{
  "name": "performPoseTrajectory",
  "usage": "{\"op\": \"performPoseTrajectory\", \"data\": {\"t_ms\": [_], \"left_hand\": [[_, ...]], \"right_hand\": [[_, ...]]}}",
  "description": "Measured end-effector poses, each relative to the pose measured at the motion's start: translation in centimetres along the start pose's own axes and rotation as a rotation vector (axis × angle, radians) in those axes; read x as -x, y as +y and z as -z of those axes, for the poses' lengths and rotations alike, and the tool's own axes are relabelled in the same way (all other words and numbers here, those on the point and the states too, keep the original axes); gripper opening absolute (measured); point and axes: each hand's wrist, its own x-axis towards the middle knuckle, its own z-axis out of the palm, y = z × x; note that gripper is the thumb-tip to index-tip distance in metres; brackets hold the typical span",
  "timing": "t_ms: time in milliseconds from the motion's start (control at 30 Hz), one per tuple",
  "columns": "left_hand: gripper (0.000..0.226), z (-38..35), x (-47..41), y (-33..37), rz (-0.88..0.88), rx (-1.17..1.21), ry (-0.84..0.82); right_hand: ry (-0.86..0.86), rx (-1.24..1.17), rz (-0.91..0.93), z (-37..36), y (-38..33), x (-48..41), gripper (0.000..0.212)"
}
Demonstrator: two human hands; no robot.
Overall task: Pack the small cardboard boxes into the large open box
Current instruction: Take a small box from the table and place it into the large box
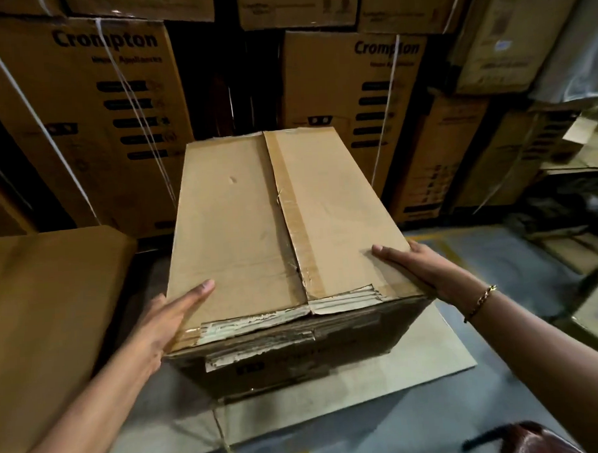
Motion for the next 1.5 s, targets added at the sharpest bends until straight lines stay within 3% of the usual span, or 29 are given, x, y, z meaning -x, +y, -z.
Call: {"op": "performPoseTrajectory", "data": {"t_ms": [67, 133, 267, 400, 533, 667, 733, 800, 833, 967, 1067, 1133, 1267, 1400, 1500], "left_hand": [[0.136, -4.1, 0.7, 0.0, 0.025, 0.027, -0.014], [0.132, -8.7, 2.3, 1.0, 0.016, 0.068, -0.019], [0.082, -16.0, 3.9, 1.6, 0.043, 0.088, -0.024], [0.115, -20.5, 4.7, 1.2, 0.051, 0.024, -0.008], [0.132, -23.2, 5.2, 0.7, 0.087, -0.044, 0.003], [0.129, -24.9, 5.9, -0.7, 0.104, -0.069, -0.012], [0.113, -26.0, 6.7, -0.9, 0.104, -0.076, -0.012], [0.094, -26.5, 7.5, -0.9, 0.074, -0.074, 0.001], [0.095, -26.6, 7.6, -0.8, 0.059, -0.097, 0.004], [0.106, -25.9, 7.1, -1.1, -0.06, -0.499, 0.106], [0.1, -27.3, 7.0, -0.4, -0.309, -0.962, 0.253], [0.095, -29.5, 7.5, 0.8, -0.428, -1.122, 0.189], [0.097, -34.4, 8.0, 2.6, -0.429, -1.19, 0.009], [0.095, -37.2, 7.0, 3.9, -0.403, -1.24, 0.029], [0.096, -37.8, 7.4, 5.5, -0.354, -1.253, -0.034]], "right_hand": [[0.009, 0.008, -0.001, 4.0, 0.7, -0.4, 0.06], [-0.004, 0.034, -0.009, 7.9, 1.7, -0.8, 0.068], [-0.027, 0.083, -0.046, 14.4, 4.5, -1.8, 0.096], [-0.049, 0.057, -0.064, 18.4, 7.1, -2.5, 0.084], [-0.044, 0.087, -0.11, 20.9, 9.6, -3.1, 0.1], [-0.057, 0.073, -0.11, 22.0, 11.5, -2.7, 0.086], [-0.047, 0.071, -0.123, 22.1, 12.9, -2.6, 0.078], [-0.039, 0.082, -0.121, 22.2, 13.9, -2.6, 0.09], [-0.04, 0.09, -0.119, 22.3, 14.1, -2.6, 0.097], [0.01, 0.309, -0.091, 22.3, 13.1, -2.4, 0.104], [0.193, 0.664, 0.227, 21.1, 10.6, -2.5, 0.1], [0.174, 0.747, 0.417, 18.5, 7.9, -1.7, 0.092], [0.051, 0.983, 0.534, 12.2, 4.5, -0.5, 0.094], [0.066, 1.048, 0.377, 10.8, 4.2, -1.3, 0.085], [0.027, 1.053, 0.386, 11.0, 2.9, -0.6, 0.066]]}}
